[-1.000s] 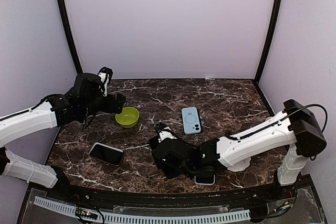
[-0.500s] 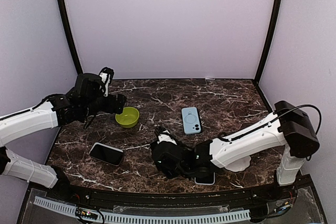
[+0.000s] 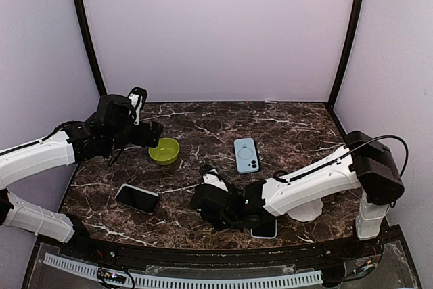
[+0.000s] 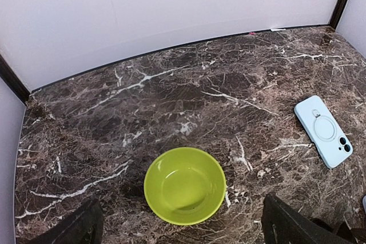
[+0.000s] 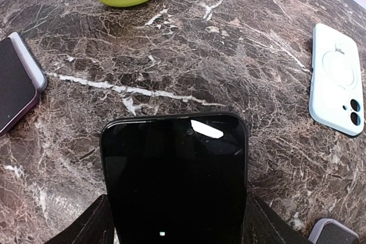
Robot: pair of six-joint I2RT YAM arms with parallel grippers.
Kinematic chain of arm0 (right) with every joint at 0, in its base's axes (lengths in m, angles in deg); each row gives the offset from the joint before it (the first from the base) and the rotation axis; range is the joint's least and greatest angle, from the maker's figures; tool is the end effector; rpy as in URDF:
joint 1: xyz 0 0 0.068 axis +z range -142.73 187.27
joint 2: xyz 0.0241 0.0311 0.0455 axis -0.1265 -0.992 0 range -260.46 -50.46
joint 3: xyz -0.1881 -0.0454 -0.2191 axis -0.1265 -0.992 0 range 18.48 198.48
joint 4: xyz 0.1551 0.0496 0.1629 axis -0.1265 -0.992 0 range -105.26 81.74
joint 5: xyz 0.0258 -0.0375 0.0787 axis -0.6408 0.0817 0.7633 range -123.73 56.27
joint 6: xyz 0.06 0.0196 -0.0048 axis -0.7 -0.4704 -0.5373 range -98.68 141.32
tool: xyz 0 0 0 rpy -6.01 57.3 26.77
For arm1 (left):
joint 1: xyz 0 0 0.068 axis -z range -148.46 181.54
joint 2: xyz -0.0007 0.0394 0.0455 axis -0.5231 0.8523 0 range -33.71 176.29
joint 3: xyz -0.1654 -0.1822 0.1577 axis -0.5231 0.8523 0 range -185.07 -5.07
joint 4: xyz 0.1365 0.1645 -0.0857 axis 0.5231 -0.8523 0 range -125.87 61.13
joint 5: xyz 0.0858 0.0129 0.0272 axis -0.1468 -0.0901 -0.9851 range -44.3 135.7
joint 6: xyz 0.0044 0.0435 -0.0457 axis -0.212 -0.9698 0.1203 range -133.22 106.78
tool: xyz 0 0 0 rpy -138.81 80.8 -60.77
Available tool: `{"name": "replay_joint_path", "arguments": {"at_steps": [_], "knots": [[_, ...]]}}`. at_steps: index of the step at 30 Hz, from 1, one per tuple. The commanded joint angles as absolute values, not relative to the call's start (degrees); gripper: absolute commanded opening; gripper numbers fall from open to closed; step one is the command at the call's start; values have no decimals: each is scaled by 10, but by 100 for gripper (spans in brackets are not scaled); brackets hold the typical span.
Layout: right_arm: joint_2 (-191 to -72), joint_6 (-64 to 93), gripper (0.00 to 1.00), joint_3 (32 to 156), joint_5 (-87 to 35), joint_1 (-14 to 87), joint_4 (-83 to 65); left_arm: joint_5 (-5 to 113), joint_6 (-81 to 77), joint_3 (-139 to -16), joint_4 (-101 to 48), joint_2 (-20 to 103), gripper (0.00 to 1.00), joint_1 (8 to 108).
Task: Put the phone into the phone case
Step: Install the phone into the phone case.
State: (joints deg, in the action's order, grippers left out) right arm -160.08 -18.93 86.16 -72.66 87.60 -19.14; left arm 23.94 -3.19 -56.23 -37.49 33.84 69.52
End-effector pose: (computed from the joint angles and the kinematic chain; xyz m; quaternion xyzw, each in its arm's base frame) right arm 0.0940 0.3698 0.1953 -0.2064 0.8759 0.1045 0.4233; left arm 0.1998 -0.1331 0.3236 0.1016 0.8283 -0.0692 0.5466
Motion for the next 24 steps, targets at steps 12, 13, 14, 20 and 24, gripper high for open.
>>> {"name": "replay_joint_path", "arguments": {"at_steps": [12,13,14,20,24], "knots": [[-1651,-248,0,873,-753,887,-230,232,-42,-553,-364,331,99,691],[-1653,-248,0,873,-752,886,-231,232,-42,-553,-364,331,99,692],[-1655,-248,6,875,-752,887,-233,233,-42,-553,-364,332,99,692],[-1680,-260,51,906,-766,885,-277,230,-44,-553,-364,332,99,692],[-1688,-270,60,916,-773,884,-303,230,-45,-553,-364,332,99,691]]}}
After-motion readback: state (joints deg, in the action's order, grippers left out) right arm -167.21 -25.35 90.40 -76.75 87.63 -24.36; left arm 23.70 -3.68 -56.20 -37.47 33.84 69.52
